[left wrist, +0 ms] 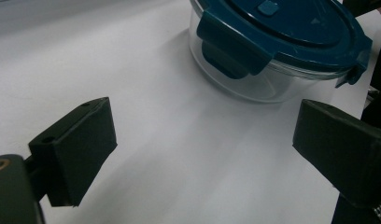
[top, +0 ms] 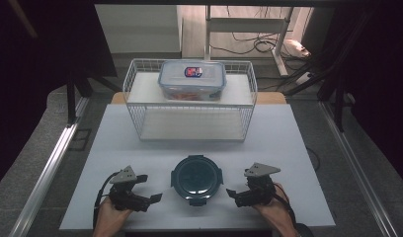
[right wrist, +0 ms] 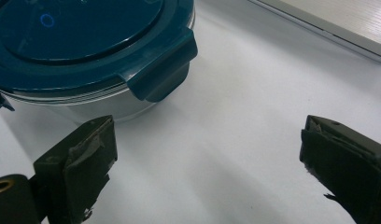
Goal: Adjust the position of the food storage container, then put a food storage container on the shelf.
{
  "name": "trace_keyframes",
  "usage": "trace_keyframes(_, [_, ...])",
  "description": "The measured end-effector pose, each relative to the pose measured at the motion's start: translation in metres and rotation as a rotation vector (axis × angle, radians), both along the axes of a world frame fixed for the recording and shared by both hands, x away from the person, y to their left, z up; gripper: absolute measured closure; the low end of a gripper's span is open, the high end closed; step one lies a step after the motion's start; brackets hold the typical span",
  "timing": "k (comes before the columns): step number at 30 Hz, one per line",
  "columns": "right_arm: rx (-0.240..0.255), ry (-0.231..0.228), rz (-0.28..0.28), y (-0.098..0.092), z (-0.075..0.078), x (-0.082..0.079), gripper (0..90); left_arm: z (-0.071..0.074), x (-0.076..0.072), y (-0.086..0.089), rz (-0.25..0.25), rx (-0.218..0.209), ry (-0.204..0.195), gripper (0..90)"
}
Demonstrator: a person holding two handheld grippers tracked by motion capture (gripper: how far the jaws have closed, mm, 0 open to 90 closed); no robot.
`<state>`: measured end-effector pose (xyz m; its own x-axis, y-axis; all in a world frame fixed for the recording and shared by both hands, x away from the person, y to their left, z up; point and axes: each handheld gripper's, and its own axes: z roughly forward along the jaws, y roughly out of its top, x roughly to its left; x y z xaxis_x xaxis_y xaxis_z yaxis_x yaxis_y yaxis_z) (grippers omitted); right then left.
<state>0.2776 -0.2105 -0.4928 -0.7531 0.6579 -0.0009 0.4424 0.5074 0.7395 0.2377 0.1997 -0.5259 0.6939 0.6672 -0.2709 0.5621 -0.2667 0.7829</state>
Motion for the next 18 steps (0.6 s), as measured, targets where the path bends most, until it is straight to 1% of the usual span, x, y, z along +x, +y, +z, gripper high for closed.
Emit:
trace_keyframes(4, [0.011, -0.009, -0.001, -0.0013, 0.0006, -0.0001, 3.3, 0.0004, 0.0006, 0.0011, 0.011, -0.016, 0.003, 4.5])
trace_keyframes(6, [0.017, -0.009, -0.002, -0.0021, 0.0016, 0.0001, 3.0, 0.0005, 0.0012, 0.0007, 0.006, -0.016, -0.001, 3.0])
trace_keyframes(10, [0.052, -0.004, 0.016, -0.0031, 0.0036, 0.0005, 2.1, 0.0, 0.0014, -0.0006, 0.0, -0.017, 0.003, 1.6])
trace_keyframes(13, [0.053, -0.009, 0.016, -0.0028, 0.0063, 0.0005, 2.0, 0.002, 0.0012, -0.001, -0.003, -0.02, -0.004, 1.7])
trace_keyframes(17, [0.062, -0.014, 0.019, -0.0013, 0.009, 0.0019, 2.0, 0.0041, 0.0019, -0.0018, -0.012, -0.04, 0.003, 2.0])
trace_keyframes(18, [0.076, -0.011, 0.018, -0.0003, 0.0093, 0.0024, 1.9, 0.0045, 0.0018, -0.0024, -0.012, -0.04, 0.004, 2.5])
